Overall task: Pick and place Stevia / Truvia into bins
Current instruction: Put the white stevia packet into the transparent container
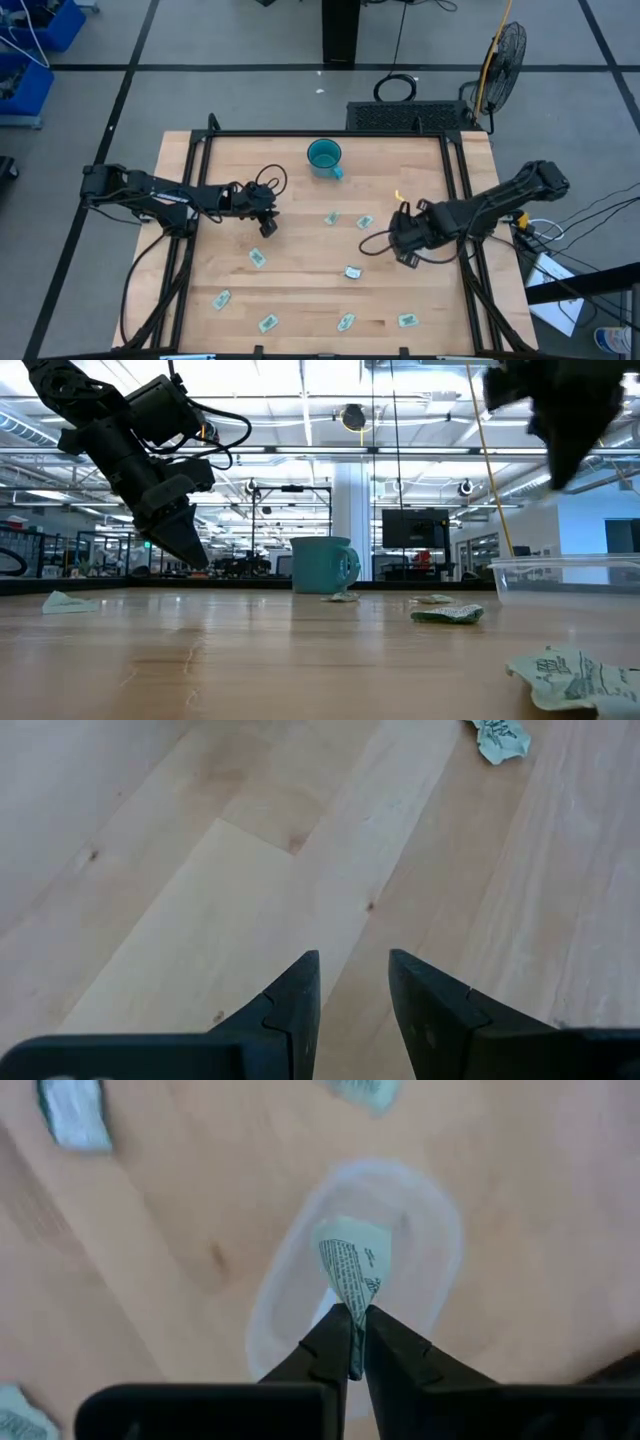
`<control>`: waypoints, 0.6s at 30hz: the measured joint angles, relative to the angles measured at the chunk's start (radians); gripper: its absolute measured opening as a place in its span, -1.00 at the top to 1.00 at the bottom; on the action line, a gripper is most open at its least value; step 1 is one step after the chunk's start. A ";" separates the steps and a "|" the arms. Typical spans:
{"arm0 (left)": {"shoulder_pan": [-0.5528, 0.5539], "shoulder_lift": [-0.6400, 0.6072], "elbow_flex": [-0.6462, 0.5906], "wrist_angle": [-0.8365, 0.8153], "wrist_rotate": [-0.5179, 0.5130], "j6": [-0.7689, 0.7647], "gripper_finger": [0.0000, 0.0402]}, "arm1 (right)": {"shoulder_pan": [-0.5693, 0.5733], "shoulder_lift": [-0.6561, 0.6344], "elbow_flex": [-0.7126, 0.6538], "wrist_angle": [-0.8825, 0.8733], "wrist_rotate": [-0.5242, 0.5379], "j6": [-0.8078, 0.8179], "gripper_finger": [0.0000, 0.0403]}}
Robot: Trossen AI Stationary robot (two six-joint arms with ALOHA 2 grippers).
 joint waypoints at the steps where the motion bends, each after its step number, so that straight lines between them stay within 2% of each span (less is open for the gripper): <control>1: 0.000 0.000 0.000 0.000 0.000 0.000 0.37 | 0.004 -0.004 -0.030 0.010 -0.015 0.006 0.90; 9: 0.000 0.000 0.000 0.005 0.000 0.023 0.37 | -0.006 -0.005 -0.243 0.060 -0.019 -0.024 0.81; 18: 0.003 0.000 0.000 0.087 -0.009 0.028 0.37 | -0.035 -0.006 -0.262 0.085 -0.013 -0.083 0.47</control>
